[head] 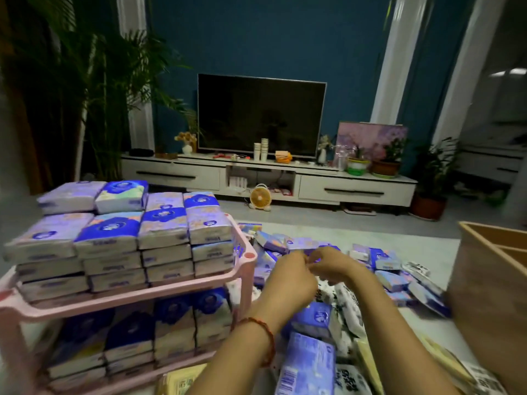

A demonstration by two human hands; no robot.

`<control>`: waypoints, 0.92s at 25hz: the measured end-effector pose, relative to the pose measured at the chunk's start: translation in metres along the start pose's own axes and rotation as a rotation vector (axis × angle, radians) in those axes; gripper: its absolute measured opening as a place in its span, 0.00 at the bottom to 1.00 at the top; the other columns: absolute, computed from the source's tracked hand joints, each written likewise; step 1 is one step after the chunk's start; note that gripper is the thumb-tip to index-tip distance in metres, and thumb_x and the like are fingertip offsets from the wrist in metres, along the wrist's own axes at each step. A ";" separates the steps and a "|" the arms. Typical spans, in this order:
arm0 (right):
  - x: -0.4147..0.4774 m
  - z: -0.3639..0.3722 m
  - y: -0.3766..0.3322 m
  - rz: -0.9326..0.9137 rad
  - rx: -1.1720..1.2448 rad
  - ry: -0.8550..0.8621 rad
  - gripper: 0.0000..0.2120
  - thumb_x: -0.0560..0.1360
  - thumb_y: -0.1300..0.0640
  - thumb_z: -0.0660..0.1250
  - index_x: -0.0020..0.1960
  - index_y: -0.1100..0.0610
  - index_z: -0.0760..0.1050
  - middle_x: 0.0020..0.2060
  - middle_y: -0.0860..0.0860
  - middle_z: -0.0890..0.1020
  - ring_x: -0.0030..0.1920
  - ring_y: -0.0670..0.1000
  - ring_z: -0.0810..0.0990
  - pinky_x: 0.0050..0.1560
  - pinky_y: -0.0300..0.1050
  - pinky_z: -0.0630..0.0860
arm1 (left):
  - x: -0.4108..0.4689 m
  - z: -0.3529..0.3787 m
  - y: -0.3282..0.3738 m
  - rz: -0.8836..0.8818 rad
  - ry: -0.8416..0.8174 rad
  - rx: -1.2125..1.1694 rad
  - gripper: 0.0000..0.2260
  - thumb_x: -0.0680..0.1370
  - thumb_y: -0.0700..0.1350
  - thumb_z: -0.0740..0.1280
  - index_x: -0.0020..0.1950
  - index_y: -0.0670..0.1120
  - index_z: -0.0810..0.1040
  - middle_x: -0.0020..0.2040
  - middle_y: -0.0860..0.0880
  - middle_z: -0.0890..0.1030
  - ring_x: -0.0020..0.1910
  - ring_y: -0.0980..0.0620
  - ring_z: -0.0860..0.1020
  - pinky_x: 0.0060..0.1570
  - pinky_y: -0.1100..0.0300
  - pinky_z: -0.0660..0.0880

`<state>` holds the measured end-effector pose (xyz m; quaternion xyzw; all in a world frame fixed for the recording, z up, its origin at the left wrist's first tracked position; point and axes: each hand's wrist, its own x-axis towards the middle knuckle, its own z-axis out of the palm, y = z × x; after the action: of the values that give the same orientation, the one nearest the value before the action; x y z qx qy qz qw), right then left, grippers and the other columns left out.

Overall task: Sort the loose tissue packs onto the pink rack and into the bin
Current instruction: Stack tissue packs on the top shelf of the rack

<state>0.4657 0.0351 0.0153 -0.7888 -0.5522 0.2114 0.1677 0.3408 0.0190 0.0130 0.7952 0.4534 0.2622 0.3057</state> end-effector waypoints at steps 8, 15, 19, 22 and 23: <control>0.054 0.058 0.029 -0.176 -0.103 0.103 0.22 0.76 0.56 0.63 0.68 0.62 0.65 0.66 0.58 0.72 0.66 0.56 0.70 0.57 0.43 0.67 | 0.036 0.044 -0.033 -0.158 0.105 0.409 0.28 0.78 0.39 0.56 0.75 0.40 0.50 0.76 0.38 0.47 0.76 0.41 0.44 0.74 0.50 0.43; 0.069 0.064 0.029 -0.056 -0.097 0.003 0.26 0.71 0.51 0.69 0.64 0.59 0.66 0.62 0.57 0.75 0.60 0.57 0.74 0.59 0.50 0.72 | 0.051 0.043 -0.058 -0.370 0.068 0.226 0.25 0.79 0.44 0.57 0.72 0.37 0.54 0.74 0.39 0.55 0.73 0.42 0.54 0.70 0.54 0.53; 0.058 0.045 0.035 -0.006 -0.020 -0.108 0.33 0.68 0.48 0.74 0.67 0.59 0.67 0.63 0.53 0.72 0.61 0.53 0.72 0.57 0.43 0.69 | 0.055 0.039 -0.063 -0.363 0.104 0.289 0.20 0.80 0.45 0.58 0.69 0.37 0.62 0.71 0.39 0.59 0.69 0.40 0.60 0.68 0.54 0.59; 0.057 0.040 0.040 0.014 0.000 -0.178 0.27 0.68 0.48 0.75 0.60 0.58 0.69 0.52 0.50 0.73 0.51 0.50 0.72 0.48 0.40 0.68 | 0.056 0.043 -0.068 -0.384 0.110 0.187 0.25 0.78 0.47 0.61 0.71 0.39 0.58 0.71 0.39 0.57 0.70 0.41 0.59 0.67 0.54 0.59; 0.057 0.041 0.041 0.018 0.016 -0.185 0.23 0.67 0.49 0.75 0.55 0.57 0.69 0.47 0.49 0.73 0.47 0.49 0.72 0.45 0.40 0.68 | 0.056 0.045 -0.069 -0.372 0.106 0.169 0.26 0.77 0.48 0.62 0.71 0.39 0.57 0.71 0.39 0.57 0.70 0.41 0.59 0.67 0.55 0.60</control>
<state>0.4942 0.0762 -0.0482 -0.7694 -0.5565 0.2895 0.1205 0.3580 0.0849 -0.0595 0.7057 0.6280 0.2041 0.2568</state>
